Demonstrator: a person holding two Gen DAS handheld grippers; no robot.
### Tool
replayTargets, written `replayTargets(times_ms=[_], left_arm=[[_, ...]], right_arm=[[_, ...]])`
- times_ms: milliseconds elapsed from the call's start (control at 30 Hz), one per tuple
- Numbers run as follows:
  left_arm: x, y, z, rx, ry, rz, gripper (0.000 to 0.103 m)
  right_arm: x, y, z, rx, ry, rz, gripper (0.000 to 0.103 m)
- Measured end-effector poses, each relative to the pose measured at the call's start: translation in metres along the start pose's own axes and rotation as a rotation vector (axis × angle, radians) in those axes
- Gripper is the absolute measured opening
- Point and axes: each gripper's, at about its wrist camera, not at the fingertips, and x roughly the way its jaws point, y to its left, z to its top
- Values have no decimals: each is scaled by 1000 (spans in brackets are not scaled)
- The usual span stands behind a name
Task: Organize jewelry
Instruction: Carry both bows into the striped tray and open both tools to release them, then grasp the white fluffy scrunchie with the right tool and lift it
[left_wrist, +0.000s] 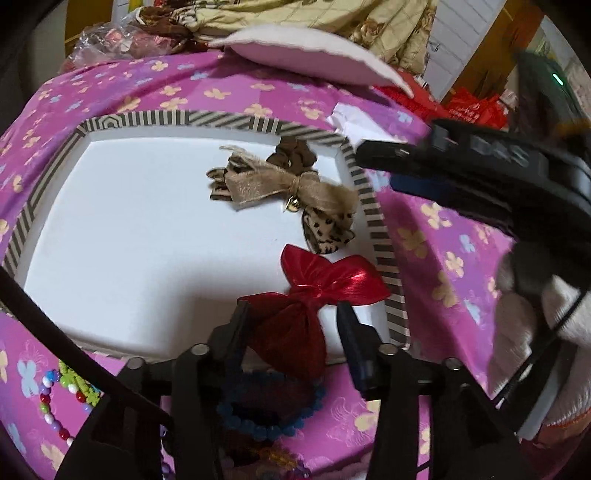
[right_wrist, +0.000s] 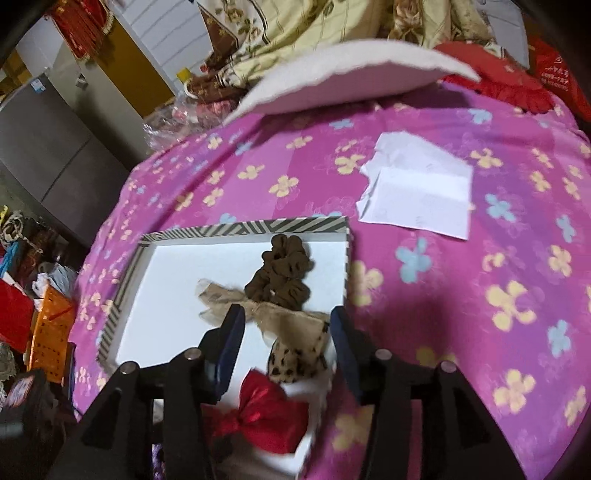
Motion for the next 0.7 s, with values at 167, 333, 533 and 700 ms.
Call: replayTargets(times_ms=[167,333,533,700], left_arm=[[-23,-1,-7,26,-43,39,46],[-53,8,-15,32,-101,109,46],[-85,22,-30,21,-141,165,46],[-103,33,-51,29,-164,230,46]], right_arm=[[-41,9,-27,-20,-30,2,57],[-74,25,-66,-39,-45,28,61],[-99,48,-112,-57,-35,65,63],[-109,62,-142,-43,-42,99,65]])
